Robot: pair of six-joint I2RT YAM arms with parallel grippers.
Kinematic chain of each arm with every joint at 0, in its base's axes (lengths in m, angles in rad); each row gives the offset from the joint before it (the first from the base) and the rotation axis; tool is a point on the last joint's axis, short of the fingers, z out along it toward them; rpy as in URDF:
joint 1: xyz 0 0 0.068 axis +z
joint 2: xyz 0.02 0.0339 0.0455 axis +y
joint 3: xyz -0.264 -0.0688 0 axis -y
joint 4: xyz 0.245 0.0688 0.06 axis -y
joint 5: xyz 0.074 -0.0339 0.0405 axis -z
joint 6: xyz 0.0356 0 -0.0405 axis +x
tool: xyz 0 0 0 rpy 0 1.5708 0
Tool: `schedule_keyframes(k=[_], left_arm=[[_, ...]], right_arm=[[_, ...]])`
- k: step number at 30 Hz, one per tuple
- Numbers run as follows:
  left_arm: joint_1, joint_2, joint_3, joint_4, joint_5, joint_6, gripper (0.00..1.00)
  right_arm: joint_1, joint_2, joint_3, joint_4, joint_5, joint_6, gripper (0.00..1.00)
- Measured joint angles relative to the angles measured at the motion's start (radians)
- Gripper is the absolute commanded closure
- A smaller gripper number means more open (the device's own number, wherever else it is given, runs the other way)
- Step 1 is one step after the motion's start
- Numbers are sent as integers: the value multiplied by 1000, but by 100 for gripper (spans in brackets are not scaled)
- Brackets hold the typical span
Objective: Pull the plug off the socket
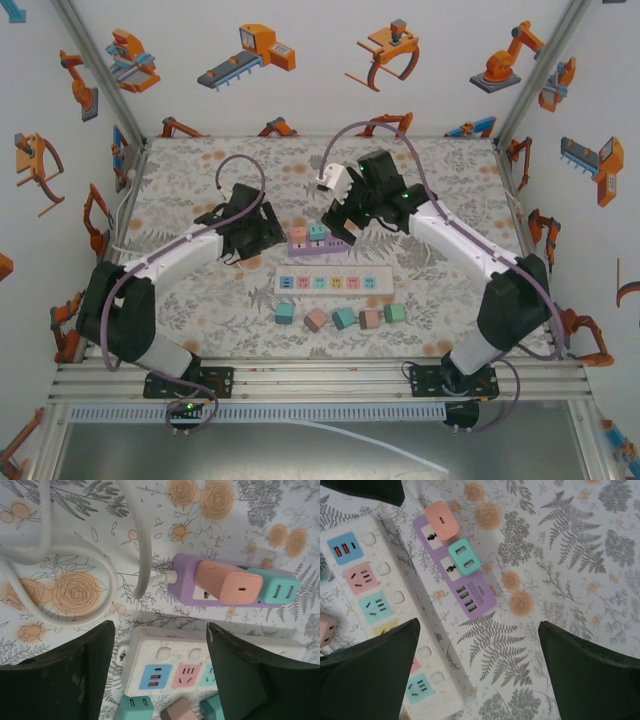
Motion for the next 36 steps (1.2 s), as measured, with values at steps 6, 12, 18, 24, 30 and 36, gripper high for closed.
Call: schedule_keyframes(k=[6, 12, 18, 24, 30, 36], left_arm=[[6, 96, 0, 26, 39, -8, 44], [15, 113, -1, 97, 87, 0, 48], [16, 123, -2, 133, 104, 5, 50], [32, 170, -2, 144, 131, 9, 53], [36, 175, -3, 164, 143, 16, 55], [38, 176, -6, 174, 149, 21, 55]], right_arm=[[0, 99, 1, 114, -85, -15, 13], [-1, 159, 1, 183, -135, -63, 20], [-22, 225, 22, 187, -182, -93, 26], [-27, 276, 58, 172, -214, -145, 34], [-27, 330, 95, 140, -238, -185, 39], [-27, 362, 116, 117, -280, -216, 45]])
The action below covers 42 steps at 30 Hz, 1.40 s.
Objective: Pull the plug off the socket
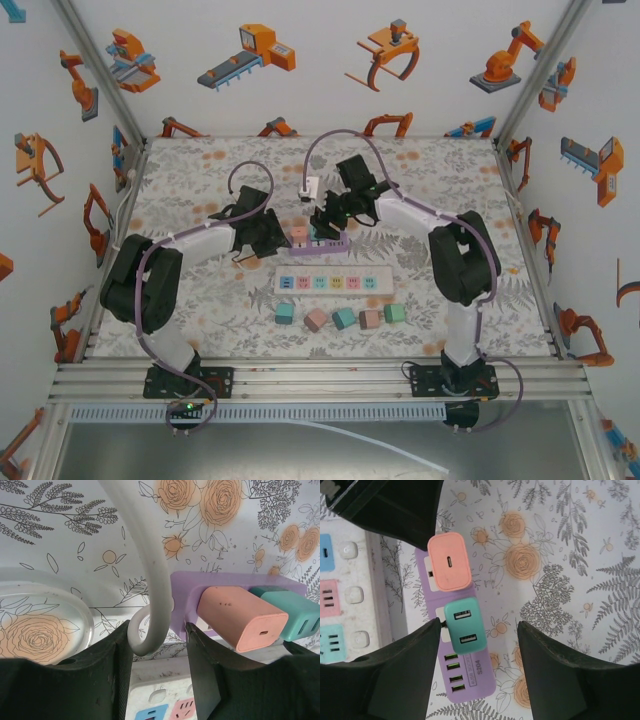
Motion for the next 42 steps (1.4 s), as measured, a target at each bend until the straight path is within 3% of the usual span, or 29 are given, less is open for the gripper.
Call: schedule_keyframes(k=[14, 30, 42], left_arm=[[2, 0, -8, 19, 12, 6, 56], [3, 10, -13, 40, 33, -6, 56], [6, 13, -13, 42, 40, -17, 57]], right_arm=[[5, 42, 17, -36, 0, -65, 55], [20, 82, 52, -101, -11, -98, 80], [16, 82, 59, -113, -31, -61, 81]])
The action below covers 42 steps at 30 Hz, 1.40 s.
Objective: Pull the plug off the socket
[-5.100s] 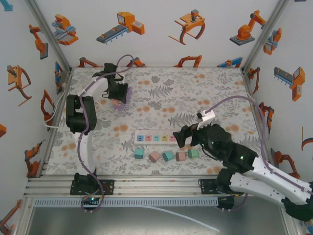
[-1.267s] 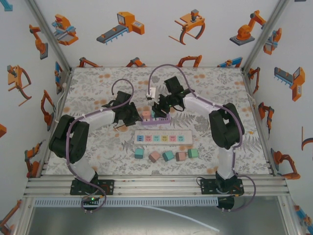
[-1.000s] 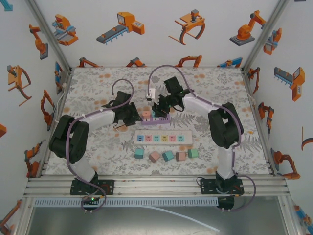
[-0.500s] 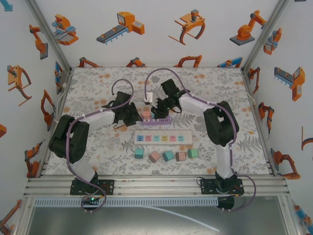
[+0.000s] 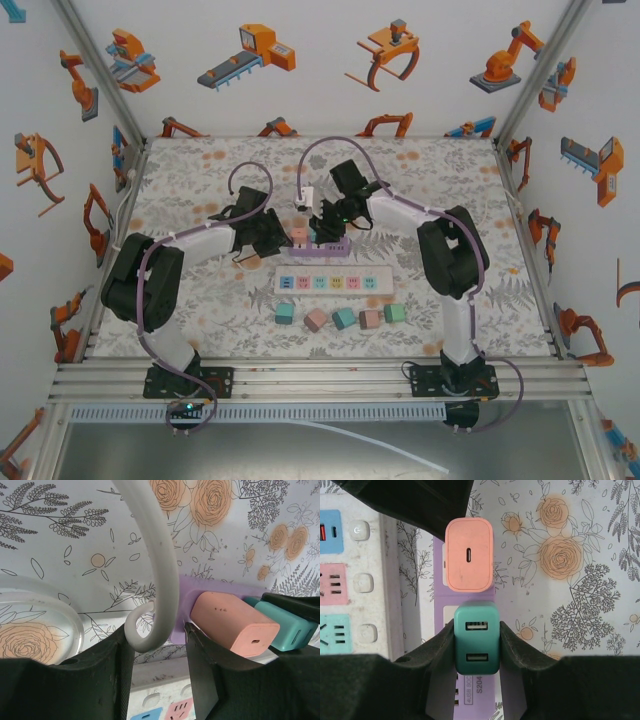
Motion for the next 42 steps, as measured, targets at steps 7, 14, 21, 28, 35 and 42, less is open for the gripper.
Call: schedule_keyframes(k=[7, 14, 21, 28, 35, 42], left_arm=[[-1, 2, 4, -6, -10, -13, 57], [-13, 2, 18, -35, -48, -45, 58], [-23, 2, 34, -63, -95, -46, 58], [-31, -2, 37, -71, -121, -45, 53], [-32, -29, 37, -125, -166, -22, 47], [-32, -140, 36, -190, -187, 44, 40]], right_arm=[[23, -26, -45, 43, 65, -40, 79], [35, -90, -149, 159, 87, -71, 81], [34, -118, -177, 218, 4, -69, 82], [34, -129, -182, 226, -4, -47, 85], [34, -250, -214, 289, 0, 62, 85], [33, -465, -318, 444, 55, 359, 88]])
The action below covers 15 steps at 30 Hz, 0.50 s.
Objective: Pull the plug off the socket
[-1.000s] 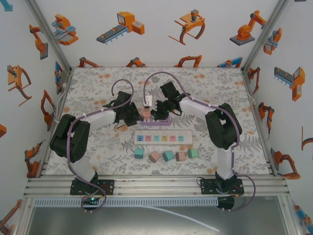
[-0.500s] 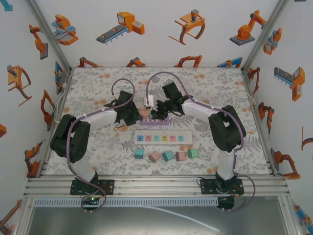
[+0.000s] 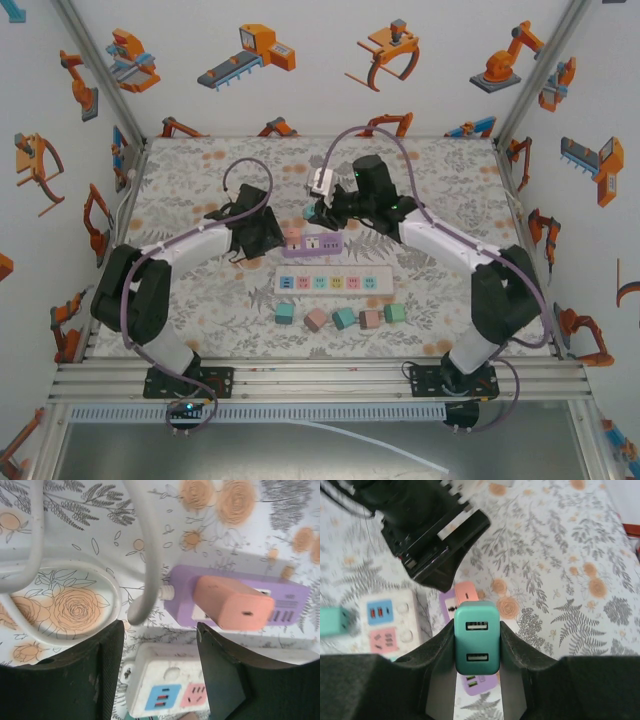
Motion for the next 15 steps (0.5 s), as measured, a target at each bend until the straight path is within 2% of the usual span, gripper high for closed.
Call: schedule_keyframes(k=[3, 9, 15], left_arm=[[0, -92, 0, -5, 0, 29, 38], [0, -270, 2, -5, 19, 137, 28], [-5, -451, 1, -16, 79, 329, 22]], right_arm=[[0, -82, -37, 49, 72, 183, 92], [-4, -284, -179, 74, 248, 558, 92], [-7, -523, -318, -37, 337, 869, 92]])
